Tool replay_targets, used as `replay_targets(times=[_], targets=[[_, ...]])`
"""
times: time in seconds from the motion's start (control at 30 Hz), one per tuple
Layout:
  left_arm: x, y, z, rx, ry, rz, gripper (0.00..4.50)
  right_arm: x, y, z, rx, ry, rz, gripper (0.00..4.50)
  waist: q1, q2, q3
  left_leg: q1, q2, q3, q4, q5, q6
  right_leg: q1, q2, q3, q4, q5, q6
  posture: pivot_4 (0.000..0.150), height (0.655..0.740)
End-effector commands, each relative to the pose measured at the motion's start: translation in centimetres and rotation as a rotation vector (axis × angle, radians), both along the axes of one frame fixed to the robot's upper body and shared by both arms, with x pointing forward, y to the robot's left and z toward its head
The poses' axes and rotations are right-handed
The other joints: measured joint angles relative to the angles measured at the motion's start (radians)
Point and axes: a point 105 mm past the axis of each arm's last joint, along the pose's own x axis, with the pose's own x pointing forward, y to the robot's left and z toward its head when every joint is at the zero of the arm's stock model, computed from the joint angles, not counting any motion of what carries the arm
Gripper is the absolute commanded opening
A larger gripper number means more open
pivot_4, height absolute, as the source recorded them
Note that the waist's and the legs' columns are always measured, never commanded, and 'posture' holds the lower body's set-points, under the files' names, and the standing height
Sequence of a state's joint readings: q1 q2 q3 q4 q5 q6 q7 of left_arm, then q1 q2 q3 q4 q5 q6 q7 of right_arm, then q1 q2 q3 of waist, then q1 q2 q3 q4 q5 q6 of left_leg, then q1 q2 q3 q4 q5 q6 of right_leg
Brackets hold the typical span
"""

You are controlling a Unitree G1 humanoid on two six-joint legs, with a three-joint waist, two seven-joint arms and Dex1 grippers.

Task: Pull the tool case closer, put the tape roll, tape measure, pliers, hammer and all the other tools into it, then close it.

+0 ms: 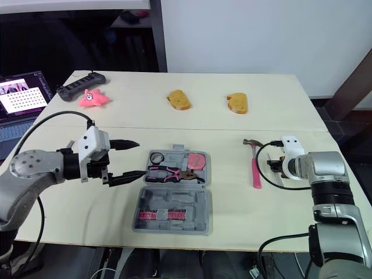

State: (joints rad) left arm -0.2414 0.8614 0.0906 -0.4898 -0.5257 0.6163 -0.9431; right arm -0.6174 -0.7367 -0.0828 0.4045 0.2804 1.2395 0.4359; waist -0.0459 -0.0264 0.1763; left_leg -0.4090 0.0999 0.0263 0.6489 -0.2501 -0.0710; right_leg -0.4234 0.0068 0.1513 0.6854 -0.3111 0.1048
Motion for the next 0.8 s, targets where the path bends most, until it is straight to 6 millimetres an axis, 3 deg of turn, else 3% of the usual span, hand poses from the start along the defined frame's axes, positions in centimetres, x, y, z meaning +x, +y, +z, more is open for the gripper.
replay_targets(times=[0.03, 0.17, 0.33, 0.43, 0.57, 0.8], targets=[[0.1, 0.5, 0.2, 0.033, -0.025, -0.002, 4.5, 0.8, -0.2, 4.1, -0.009, -0.083, 0.016, 0.02, -0.001, 0.001, 0.001, 0.0, 0.0, 0.0, 0.0, 0.0, 0.0, 0.0, 0.0, 0.0, 0.0, 0.0, 0.0, 0.15, 0.715], [0.4, 1.5, -0.1, 0.049, -0.011, 0.015, 4.5, 0.8, 2.6, 6.6, 0.04, -0.111, 0.116, 0.02, -0.006, 0.002, 0.001, 0.0, 0.0, 0.0, -0.001, 0.0, 0.0, -0.001, 0.0, 0.001, 0.0, 0.0, 0.0, 0.15, 0.715], [0.2, 2.7, -0.9, 0.064, 0.019, 0.025, 4.5, 0.0, 7.6, 7.7, 0.142, -0.122, 0.228, 0.02, -0.018, 0.002, 0.001, 0.0, 0.0, 0.0, -0.002, 0.0, 0.0, -0.001, 0.0, 0.0, 0.0, 0.0, 0.0, 0.15, 0.715], [0.2, 3.2, -1.3, 0.074, 0.032, 0.03, 4.5, -0.6, 9.8, 5.8, 0.126, -0.12, 0.267, 0.02, -0.02, 0.001, 0.001, -0.001, 0.0, 0.0, -0.002, 0.0, 0.0, -0.002, 0.0, 0.0, 0.0, 0.0, 0.0, 0.15, 0.715], [0.1, 3.2, -1.3, 0.074, 0.034, 0.023, 4.5, -1.6, 11.3, 3.2, 0.108, -0.102, 0.246, 0.02, -0.021, 0.0, 0.0, -0.002, 0.0, -0.001, -0.001, 0.0, 0.0, -0.002, 0.0, -0.001, 0.0, 0.0, 0.0, 0.15, 0.715], [0.4, 3.7, -1.3, 0.093, 0.022, 0.026, 4.5, -3.0, 14.2, 0.3, 0.173, -0.076, 0.221, 0.02, -0.026, 0.0, 0.001, -0.002, 0.0, -0.001, -0.002, 0.0, 0.0, -0.003, 0.0, -0.001, 0.001, 0.0, 0.0, 0.15, 0.715]])
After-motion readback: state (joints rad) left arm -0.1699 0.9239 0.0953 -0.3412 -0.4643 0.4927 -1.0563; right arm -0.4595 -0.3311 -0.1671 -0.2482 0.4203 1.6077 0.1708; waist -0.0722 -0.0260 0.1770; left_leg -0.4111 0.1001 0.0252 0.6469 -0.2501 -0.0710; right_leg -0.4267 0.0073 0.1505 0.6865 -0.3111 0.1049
